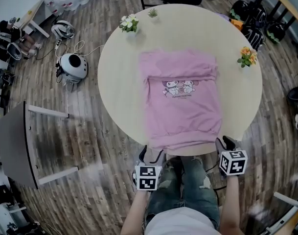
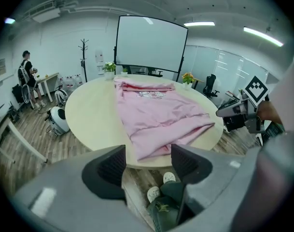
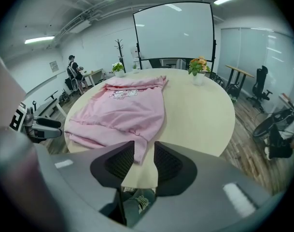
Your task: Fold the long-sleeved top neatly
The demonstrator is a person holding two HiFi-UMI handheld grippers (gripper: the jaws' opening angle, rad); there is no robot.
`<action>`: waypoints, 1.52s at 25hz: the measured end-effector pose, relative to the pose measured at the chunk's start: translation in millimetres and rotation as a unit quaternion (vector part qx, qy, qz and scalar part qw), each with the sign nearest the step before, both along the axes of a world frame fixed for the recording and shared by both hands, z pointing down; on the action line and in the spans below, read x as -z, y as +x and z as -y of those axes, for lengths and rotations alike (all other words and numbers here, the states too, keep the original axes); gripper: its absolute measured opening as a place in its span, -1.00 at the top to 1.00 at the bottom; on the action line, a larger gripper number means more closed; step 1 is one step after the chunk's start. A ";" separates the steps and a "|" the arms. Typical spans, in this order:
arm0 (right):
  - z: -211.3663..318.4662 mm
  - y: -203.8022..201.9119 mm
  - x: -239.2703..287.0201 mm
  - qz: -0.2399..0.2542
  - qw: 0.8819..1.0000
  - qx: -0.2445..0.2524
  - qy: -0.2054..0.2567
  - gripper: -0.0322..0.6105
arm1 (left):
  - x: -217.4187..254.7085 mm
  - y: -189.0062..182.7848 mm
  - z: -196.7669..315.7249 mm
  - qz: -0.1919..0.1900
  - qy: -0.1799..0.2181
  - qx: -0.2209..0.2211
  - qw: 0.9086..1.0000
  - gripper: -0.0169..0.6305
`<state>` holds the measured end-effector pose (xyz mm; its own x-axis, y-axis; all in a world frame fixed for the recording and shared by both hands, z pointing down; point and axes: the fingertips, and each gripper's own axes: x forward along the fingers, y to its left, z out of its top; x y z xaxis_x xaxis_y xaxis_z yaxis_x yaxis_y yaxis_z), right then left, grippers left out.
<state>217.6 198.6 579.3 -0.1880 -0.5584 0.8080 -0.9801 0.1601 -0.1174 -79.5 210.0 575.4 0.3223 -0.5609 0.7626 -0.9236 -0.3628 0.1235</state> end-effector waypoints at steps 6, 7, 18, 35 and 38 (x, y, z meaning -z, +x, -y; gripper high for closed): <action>-14.1 -6.4 -9.5 0.000 1.000 0.008 -0.012 0.40 | -8.6 1.2 -3.0 0.003 -0.003 0.010 1.000 0.05; -15.2 -6.7 -11.2 -0.001 1.000 0.011 -0.013 0.40 | -10.1 1.9 -2.1 0.003 -0.003 0.015 1.000 0.05; -21.8 -12.9 -32.5 -0.002 0.999 0.040 -0.036 0.33 | -23.7 -1.0 11.2 0.006 -0.015 0.061 0.998 0.20; -18.9 -15.4 -33.5 -0.035 0.998 0.042 -0.024 0.80 | -23.6 -2.7 16.2 0.042 0.002 0.047 0.998 0.75; -19.2 -11.5 -27.8 -0.037 0.998 0.044 -0.018 0.80 | -14.4 -4.5 16.7 0.059 0.011 0.035 0.998 0.76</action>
<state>206.1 217.8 607.1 -0.1734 -0.5125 0.8410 -0.9687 0.2427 -0.0517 -84.0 193.3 589.7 0.1913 -0.5964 0.7795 -0.9543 -0.2987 0.0056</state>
